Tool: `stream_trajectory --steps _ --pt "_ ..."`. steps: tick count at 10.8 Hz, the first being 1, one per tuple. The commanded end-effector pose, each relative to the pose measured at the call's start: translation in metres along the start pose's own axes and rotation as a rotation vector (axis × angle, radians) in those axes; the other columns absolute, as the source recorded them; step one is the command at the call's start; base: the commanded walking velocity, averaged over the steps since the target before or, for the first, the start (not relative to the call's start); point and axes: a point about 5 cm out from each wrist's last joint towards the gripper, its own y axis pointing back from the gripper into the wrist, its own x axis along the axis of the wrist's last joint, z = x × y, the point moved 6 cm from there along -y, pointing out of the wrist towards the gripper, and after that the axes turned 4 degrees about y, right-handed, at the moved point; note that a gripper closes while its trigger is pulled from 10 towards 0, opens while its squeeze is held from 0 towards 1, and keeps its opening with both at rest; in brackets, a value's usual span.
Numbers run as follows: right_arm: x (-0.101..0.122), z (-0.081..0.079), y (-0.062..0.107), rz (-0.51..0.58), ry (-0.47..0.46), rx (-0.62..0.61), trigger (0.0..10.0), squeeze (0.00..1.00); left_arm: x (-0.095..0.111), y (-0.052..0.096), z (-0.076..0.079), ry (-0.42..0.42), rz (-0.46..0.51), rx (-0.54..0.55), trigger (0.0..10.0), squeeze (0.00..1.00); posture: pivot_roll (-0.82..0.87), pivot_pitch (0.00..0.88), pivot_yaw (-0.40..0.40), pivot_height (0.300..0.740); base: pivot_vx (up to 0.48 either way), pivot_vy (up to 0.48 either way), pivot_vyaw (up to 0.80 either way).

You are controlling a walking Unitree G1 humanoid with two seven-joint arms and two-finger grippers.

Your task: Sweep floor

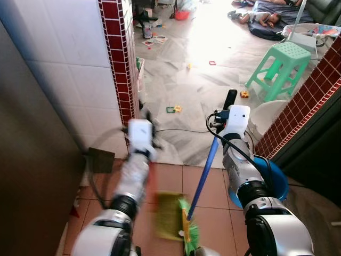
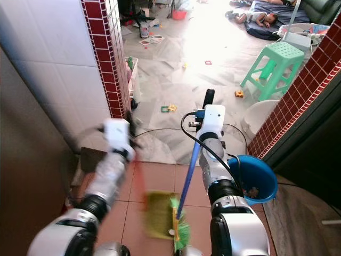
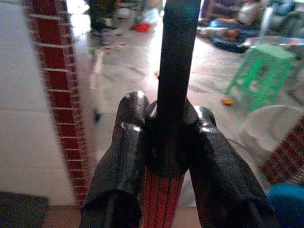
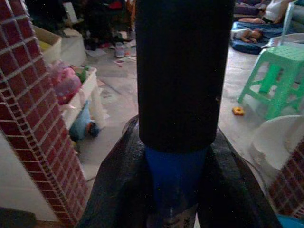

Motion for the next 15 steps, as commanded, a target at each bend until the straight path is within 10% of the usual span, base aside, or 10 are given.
stream_trajectory --steps 1,4,7,10,15 --pt "0.002 0.007 -0.002 -0.007 -0.016 -0.033 10.0 0.0 0.003 -0.003 0.007 -0.001 -0.003 -0.024 10.0 0.0 -0.03 0.0 -0.025 0.74 0.0 0.0 0.0" --pt "0.005 0.009 -0.006 -0.022 -0.158 -0.063 10.0 0.0 -0.002 -0.001 0.006 0.016 -0.018 -0.042 10.0 0.0 -0.02 0.0 -0.022 0.74 0.0 0.0 0.0" --pt "0.079 -0.017 -0.018 0.177 -0.428 0.085 10.0 0.0 -0.003 0.0 0.0 0.009 -0.014 -0.034 10.0 0.0 -0.02 0.0 -0.019 0.74 0.0 0.0 0.0" --pt "0.137 -0.027 -0.004 0.403 -0.11 0.235 10.0 0.0 0.003 -0.002 -0.009 0.037 0.005 -0.034 10.0 0.0 -0.03 0.0 -0.017 0.74 0.0 0.0 0.0" --pt "0.193 0.013 0.009 0.618 0.051 0.141 10.0 0.0 0.01 0.004 -0.04 0.007 0.046 -0.004 10.0 0.0 -0.03 0.0 -0.019 0.74 0.0 0.0 0.0"
